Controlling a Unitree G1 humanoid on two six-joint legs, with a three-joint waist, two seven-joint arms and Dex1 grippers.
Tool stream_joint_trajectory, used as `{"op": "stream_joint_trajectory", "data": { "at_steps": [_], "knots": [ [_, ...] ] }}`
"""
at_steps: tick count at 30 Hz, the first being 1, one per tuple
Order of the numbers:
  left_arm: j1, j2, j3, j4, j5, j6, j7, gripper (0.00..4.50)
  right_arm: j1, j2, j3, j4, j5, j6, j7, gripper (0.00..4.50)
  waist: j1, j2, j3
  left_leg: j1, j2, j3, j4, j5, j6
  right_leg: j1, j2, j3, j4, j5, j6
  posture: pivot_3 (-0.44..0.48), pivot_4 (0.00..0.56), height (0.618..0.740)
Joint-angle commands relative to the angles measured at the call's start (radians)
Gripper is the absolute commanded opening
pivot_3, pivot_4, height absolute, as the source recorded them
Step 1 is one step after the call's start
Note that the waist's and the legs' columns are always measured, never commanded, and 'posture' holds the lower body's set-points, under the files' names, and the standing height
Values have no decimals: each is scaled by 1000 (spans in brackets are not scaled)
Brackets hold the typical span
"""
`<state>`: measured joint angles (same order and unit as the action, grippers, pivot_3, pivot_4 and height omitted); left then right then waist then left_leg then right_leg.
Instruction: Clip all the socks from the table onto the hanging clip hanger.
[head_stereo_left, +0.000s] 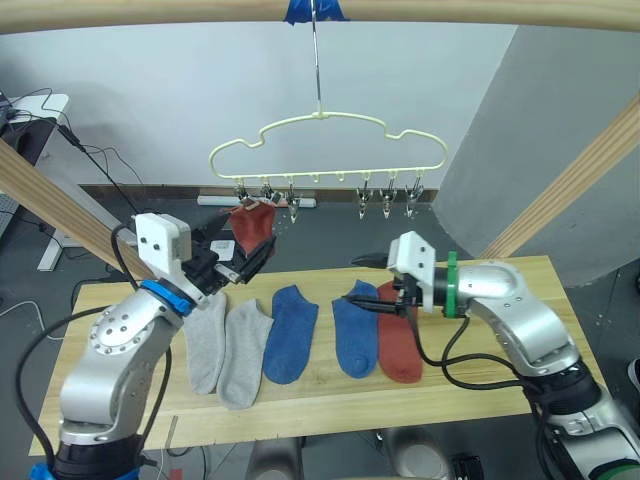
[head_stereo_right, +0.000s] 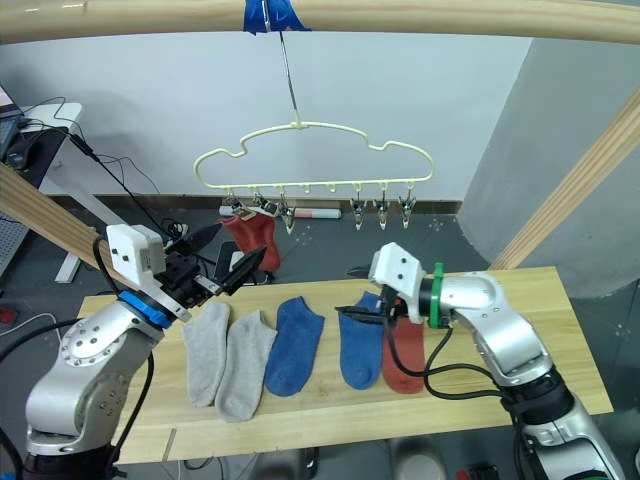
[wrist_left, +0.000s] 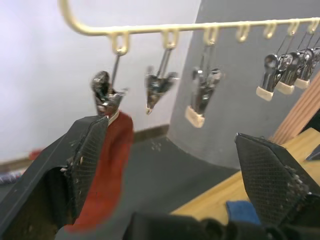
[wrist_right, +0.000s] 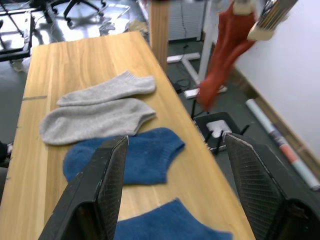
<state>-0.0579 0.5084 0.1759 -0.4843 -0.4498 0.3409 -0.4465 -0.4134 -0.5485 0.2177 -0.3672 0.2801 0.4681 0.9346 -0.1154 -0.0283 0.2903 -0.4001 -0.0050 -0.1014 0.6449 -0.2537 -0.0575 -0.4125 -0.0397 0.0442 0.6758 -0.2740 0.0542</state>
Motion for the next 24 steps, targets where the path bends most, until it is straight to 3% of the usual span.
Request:
{"op": "stream_joint_trajectory", "data": {
  "at_steps": [1, 4, 7, 12, 24],
  "knots": [
    [6, -60, -53, -45, 104, -120, 46, 4500, 38, -77, -128, -130, 103, 49, 25, 3175, 3, 0, 0, 0, 0, 0, 0, 0, 0, 0, 0, 0, 0, 0, 0, -210, 284, 740],
    [7, -115, -66, -43, 128, -141, 80, 4500, 58, -118, -174, -178, 149, 93, 9, 3175, 5, 0, 0, 0, -1, 0, 1, 0, 0, 2, 0, 0, -1, 0, 0, -223, 287, 740],
    [19, -156, -82, -36, 149, -165, 94, 3977, 63, -138, -201, -207, 175, 136, -17, 3206, 1, 0, 0, 1, -1, 0, 1, 0, 0, 2, 1, 0, -1, 0, 0, -229, 289, 740],
    [-6, -199, -103, 10, 224, -204, 139, 2475, 58, -153, -224, -232, 209, 180, -53, 3206, 1, 0, 0, 1, -1, 0, 1, 0, 0, 2, 1, 0, 0, 0, 0, -242, 291, 740],
    [-99, -287, -105, 196, 281, -293, 193, 2475, 62, -180, -274, -271, 272, 244, -120, 3206, -2, -1, 1, 0, -1, 0, 1, 0, 0, 2, 1, 0, -1, 0, 0, -281, 295, 740]
  ]
}}
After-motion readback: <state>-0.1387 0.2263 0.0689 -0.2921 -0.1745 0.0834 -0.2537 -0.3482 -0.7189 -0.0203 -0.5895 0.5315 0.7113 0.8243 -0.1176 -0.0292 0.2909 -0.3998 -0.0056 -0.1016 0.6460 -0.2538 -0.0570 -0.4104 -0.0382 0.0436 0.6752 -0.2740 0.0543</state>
